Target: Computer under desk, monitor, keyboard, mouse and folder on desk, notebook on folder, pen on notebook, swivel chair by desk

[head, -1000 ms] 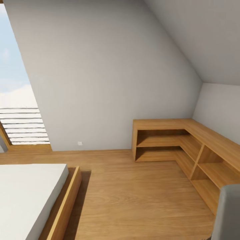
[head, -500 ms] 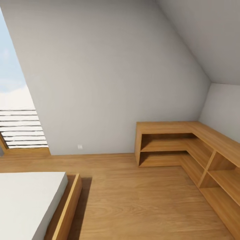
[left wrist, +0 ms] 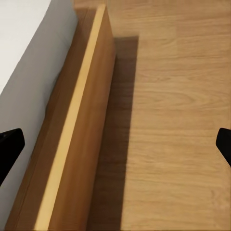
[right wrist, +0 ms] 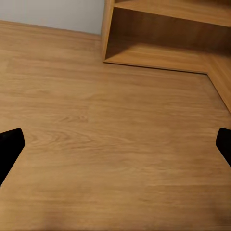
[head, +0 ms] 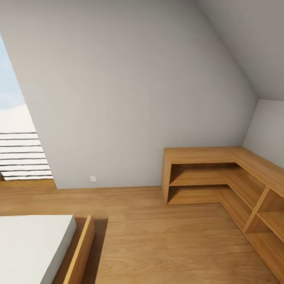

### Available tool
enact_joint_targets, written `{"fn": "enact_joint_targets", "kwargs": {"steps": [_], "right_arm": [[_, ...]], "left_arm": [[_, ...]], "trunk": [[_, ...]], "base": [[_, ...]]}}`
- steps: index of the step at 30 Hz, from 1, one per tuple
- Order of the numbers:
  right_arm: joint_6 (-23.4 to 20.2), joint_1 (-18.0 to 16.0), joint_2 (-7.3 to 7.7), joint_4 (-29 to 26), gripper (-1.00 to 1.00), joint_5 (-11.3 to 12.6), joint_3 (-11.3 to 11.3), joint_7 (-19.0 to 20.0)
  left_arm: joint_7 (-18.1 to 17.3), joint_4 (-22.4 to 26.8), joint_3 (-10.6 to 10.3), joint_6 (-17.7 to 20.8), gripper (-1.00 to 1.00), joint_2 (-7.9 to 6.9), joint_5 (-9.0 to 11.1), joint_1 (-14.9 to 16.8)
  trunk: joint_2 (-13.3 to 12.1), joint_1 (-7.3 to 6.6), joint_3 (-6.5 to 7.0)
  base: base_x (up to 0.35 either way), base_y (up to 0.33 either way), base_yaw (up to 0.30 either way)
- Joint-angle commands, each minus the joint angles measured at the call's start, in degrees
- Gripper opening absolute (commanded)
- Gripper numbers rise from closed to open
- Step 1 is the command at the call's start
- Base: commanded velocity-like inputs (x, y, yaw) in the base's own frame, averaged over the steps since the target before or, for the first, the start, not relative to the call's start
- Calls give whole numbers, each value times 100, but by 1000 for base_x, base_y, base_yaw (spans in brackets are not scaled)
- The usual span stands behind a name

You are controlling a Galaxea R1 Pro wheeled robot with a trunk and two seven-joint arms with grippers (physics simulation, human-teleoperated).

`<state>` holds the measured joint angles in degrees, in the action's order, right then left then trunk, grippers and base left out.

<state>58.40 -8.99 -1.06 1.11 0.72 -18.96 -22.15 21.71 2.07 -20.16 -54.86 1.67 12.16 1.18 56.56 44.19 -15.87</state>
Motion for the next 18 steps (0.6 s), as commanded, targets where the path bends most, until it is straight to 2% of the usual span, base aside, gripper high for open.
{"fn": "enact_joint_targets", "kwargs": {"steps": [1,18], "right_arm": [[13,-7,-4,12,100,7,-47,-43],[-19,-7,-15,12,100,15,-54,-42]], "left_arm": [[12,-4,-49,-16,100,3,49,4],[10,-5,-56,-10,100,9,49,4]], "trunk": [[4,4,-7],[4,4,-7]], "base": [[327,1,0],[327,0,0]]}}
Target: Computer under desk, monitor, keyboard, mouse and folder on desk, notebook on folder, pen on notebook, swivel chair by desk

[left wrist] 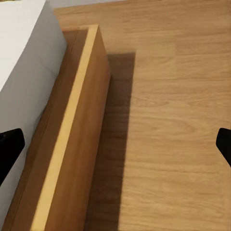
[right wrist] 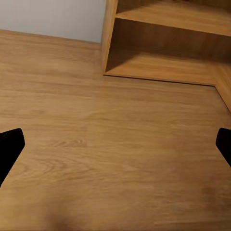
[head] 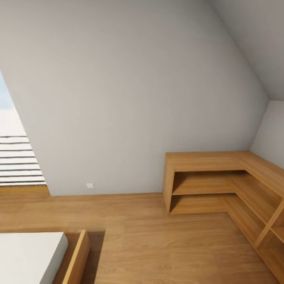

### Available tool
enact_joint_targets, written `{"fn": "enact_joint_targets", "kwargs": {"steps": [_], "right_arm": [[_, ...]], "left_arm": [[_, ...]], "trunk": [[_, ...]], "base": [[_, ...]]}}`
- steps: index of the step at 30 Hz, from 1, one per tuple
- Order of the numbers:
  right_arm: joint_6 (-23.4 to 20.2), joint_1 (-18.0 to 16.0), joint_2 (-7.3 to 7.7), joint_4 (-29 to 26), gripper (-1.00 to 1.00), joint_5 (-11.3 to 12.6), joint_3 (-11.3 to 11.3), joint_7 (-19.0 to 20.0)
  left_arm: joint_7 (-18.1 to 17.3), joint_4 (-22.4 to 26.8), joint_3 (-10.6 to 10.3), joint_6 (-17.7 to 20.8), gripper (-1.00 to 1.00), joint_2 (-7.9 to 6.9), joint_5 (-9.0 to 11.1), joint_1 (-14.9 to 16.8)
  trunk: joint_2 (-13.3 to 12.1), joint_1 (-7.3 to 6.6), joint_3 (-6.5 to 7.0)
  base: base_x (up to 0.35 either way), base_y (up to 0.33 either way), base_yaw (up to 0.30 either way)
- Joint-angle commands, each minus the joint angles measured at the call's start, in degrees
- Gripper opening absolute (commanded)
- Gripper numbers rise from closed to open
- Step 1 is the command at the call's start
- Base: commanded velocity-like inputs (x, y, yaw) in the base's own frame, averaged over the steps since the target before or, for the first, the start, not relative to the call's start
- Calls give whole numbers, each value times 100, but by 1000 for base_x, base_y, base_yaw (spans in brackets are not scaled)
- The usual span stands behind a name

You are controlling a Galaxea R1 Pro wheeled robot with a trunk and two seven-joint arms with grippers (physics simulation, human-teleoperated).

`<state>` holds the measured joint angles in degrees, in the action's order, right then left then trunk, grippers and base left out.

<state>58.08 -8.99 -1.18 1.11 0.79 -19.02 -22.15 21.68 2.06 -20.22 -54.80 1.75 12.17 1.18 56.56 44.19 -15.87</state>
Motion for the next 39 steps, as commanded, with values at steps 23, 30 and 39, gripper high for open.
{"fn": "enact_joint_targets", "kwargs": {"steps": [23,30,39], "right_arm": [[10,-7,4,12,100,17,-46,-29],[17,-7,4,12,100,10,-48,-32],[18,-7,-4,12,100,13,-42,-37]], "left_arm": [[12,-4,-51,35,100,10,48,3],[12,-4,-52,39,100,10,48,0],[12,-4,-52,57,100,10,48,1]], "trunk": [[4,4,-7],[4,4,-7],[4,4,-7]], "base": [[327,0,-227],[327,0,-298],[261,0,-298]]}}
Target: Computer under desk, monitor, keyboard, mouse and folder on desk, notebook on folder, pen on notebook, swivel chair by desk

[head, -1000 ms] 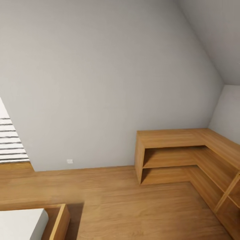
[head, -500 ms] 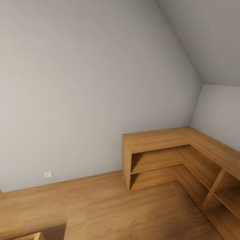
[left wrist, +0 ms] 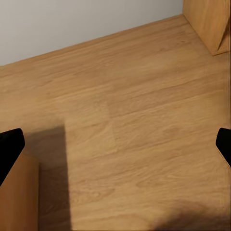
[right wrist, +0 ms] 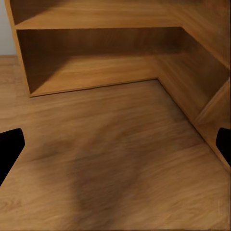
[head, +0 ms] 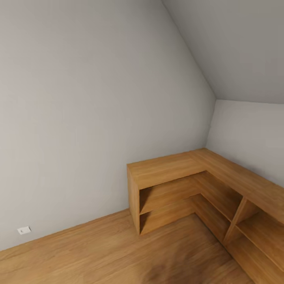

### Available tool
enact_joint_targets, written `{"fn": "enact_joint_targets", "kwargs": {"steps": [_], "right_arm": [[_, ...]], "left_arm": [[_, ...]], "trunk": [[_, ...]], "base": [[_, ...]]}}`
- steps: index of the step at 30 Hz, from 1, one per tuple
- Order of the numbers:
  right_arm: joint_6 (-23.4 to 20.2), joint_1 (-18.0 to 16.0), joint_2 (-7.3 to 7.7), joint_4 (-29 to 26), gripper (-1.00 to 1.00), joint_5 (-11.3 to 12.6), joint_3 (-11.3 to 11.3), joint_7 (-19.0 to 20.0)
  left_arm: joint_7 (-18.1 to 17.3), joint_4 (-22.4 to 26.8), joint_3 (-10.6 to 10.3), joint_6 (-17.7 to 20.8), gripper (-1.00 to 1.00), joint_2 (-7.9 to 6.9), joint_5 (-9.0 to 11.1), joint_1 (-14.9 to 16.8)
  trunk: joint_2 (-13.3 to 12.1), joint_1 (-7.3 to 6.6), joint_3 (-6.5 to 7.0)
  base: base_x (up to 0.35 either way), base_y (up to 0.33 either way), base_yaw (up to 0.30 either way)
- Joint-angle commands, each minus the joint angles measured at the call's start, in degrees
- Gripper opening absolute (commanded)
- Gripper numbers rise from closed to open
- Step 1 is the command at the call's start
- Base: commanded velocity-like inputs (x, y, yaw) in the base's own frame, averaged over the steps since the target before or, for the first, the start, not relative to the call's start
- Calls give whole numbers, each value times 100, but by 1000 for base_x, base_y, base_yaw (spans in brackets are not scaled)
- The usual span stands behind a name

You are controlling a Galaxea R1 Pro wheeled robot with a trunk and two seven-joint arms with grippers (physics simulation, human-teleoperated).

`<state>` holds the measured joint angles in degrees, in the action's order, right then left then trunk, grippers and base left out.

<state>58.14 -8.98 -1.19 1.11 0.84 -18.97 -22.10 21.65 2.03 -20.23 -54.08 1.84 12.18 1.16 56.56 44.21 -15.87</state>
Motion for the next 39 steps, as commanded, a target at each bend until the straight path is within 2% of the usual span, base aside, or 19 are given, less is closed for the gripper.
{"fn": "enact_joint_targets", "kwargs": {"steps": [1,11,21,28,39], "right_arm": [[10,-8,-3,12,100,9,-47,-41],[4,-8,-6,12,100,13,-45,-40],[4,-8,-8,8,100,17,-37,-50],[4,-8,-4,11,100,22,-28,-53],[4,-8,-4,12,100,29,-28,-49]], "left_arm": [[15,-1,-51,-15,100,0,48,4],[14,1,-51,-23,100,0,48,1],[15,-1,-51,-20,100,0,48,4],[15,-1,-52,-18,100,0,48,6],[14,-1,-51,-22,100,0,48,6]], "trunk": [[4,1,-7],[4,1,-7],[4,1,-7],[4,1,-7],[4,1,-7]], "base": [[82,0,-298],[37,0,-298],[284,12,-294],[239,214,-275],[25,159,-271]]}}
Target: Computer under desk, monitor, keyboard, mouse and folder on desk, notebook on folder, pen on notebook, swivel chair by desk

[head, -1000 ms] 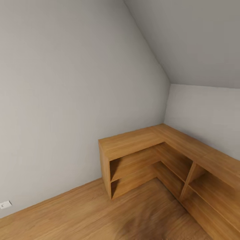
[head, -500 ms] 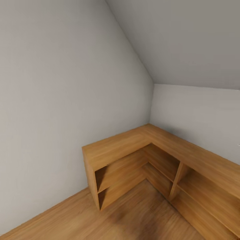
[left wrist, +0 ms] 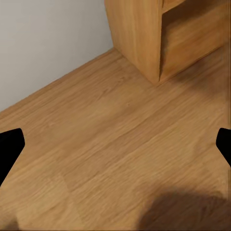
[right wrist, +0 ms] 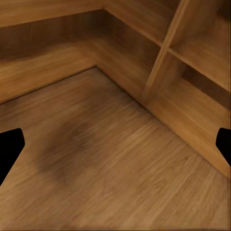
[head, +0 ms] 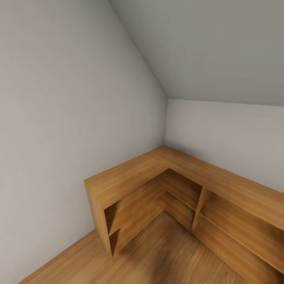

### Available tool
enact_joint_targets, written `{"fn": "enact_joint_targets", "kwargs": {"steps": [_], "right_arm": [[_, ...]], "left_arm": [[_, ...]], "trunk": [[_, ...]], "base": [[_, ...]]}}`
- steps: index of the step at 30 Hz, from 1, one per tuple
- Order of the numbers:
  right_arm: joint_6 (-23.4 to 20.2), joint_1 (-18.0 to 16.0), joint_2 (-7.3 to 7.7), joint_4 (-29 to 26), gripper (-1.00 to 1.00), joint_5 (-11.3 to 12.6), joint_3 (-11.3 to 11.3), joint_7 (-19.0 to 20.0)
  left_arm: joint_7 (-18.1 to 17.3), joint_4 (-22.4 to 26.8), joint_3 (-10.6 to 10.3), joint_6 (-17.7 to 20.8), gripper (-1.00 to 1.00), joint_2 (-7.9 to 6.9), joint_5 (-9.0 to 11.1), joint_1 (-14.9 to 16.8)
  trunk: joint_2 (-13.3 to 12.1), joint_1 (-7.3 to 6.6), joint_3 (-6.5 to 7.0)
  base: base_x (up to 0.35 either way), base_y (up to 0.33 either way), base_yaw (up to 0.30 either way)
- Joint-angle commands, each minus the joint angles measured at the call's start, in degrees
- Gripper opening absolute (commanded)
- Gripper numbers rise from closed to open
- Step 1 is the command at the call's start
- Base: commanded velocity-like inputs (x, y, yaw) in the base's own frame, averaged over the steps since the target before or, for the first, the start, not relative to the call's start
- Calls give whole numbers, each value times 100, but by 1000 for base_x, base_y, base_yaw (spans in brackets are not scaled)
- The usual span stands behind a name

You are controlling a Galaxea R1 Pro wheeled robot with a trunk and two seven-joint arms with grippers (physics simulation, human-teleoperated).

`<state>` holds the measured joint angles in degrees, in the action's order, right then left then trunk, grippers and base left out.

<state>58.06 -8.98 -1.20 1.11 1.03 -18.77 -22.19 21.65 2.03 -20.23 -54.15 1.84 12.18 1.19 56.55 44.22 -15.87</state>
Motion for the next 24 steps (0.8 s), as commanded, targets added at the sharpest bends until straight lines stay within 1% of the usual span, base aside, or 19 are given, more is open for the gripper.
{"fn": "enact_joint_targets", "kwargs": {"steps": [1,4,8,16,24], "right_arm": [[13,-7,-3,12,100,10,-48,-40],[8,-7,-3,12,100,6,-49,-37],[-150,-7,-3,8,100,10,-49,-36],[-245,-7,-10,0,100,19,-42,-52],[-334,-7,-19,-11,100,28,-39,-57]], "left_arm": [[15,-1,-49,-16,100,0,48,3],[9,-1,-44,-16,100,0,48,2],[7,-1,-42,-17,100,0,48,1],[7,-1,-44,-17,100,0,48,2],[14,-1,-51,-17,100,0,48,2]], "trunk": [[5,0,-7],[5,0,-7],[5,0,-7],[5,0,-11],[5,0,-59]], "base": [[1,16,-271],[1,7,-271],[0,1,-271],[0,0,-267],[17,4,-188]]}}
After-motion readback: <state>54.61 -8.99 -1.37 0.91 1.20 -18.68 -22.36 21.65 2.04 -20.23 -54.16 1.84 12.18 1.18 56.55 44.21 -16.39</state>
